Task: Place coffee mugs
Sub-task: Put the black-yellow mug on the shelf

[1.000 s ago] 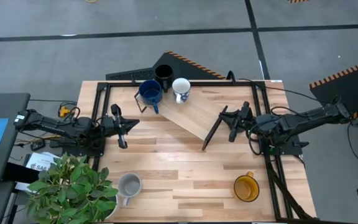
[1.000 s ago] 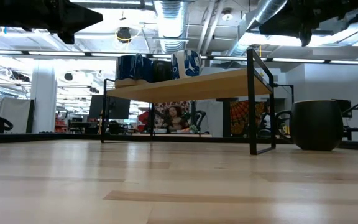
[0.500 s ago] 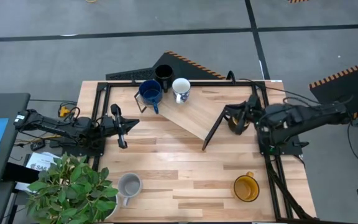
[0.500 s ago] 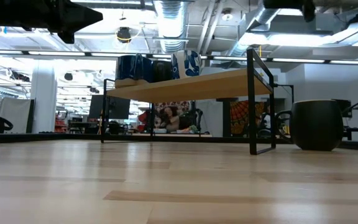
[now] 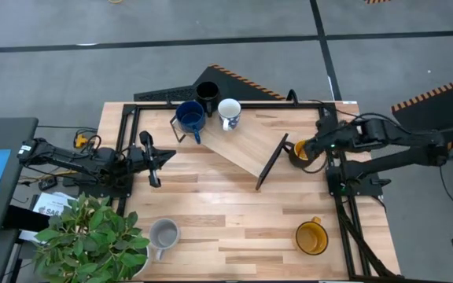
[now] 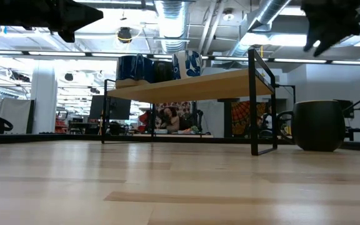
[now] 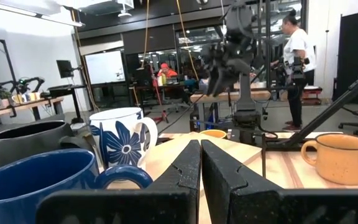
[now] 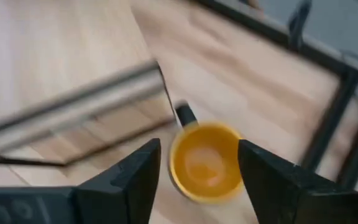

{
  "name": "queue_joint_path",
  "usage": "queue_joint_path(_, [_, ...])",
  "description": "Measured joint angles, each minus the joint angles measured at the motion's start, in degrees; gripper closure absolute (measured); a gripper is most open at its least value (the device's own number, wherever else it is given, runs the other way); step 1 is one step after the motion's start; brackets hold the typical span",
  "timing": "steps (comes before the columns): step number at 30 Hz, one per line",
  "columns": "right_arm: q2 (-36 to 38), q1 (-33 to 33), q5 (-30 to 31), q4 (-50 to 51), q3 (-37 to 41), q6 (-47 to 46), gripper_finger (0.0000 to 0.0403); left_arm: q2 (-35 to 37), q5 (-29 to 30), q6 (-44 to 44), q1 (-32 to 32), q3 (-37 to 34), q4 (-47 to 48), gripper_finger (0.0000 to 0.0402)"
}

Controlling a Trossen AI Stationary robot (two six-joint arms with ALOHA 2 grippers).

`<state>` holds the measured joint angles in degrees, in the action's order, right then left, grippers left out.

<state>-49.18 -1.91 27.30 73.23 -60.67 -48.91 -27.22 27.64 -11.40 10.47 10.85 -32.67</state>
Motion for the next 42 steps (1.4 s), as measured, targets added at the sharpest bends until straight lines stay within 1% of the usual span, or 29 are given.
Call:
queue_joint_path(4, [-2.60, -0.55, -3.13, 1.18, 1.46, -0.65, 0.0153, 0.02, 0.00, 0.00, -0.01, 0.00, -0.28, 0.0401])
queue_joint_path(8, [-5.56, -0.55, -4.32, 1.13, 4.77, 1.19, 0.0153, 0.02, -0.02, 0.00, -0.01, 0.00, -0.28, 0.0401])
queue_joint_path(13, [-8.72, -1.96, -10.25, 1.32, 8.82, 2.87, 0.0154, 0.01, -0.02, 0.00, 0.00, 0.00, -0.28, 0.0401])
queue_joint_path(16, [-9.96, -3.24, -13.43, 0.53, 10.38, 5.47, 0.0154, 0.02, -0.02, 0.00, -0.01, 0.00, -0.28, 0.0401])
queue_joint_path(19, [-10.22, -4.58, -15.00, -2.82, 12.16, 10.03, 0.0154, 0.00, -0.02, 0.00, -0.01, 0.00, -0.57, 0.0401])
queue_joint_path(24, [-10.19, -6.21, -15.15, -5.81, 13.19, 15.38, 0.0154, 0.00, -0.02, 0.00, -0.01, 0.00, -0.87, 0.0401])
queue_joint_path(29, [-10.57, -6.94, -15.21, -6.19, 13.17, 17.78, 0.0154, 0.01, -0.02, 0.00, 0.00, 0.00, -0.87, 0.0401])
queue_joint_path(32, [-12.14, -6.91, -15.29, -6.08, 13.18, 18.57, 0.0154, 0.02, -0.02, 0.00, -0.01, 0.00, -0.87, 0.0401])
queue_joint_path(37, [-16.51, -6.54, -15.67, -6.12, 13.17, 23.55, 0.0154, 0.02, -0.02, 0.00, -0.01, 0.00, -0.87, 0.0401])
queue_joint_path(42, [-20.57, -6.89, -15.49, -6.19, 13.18, 25.97, 0.0154, 0.00, -0.02, 0.00, -0.01, 0.00, -0.87, 0.0401])
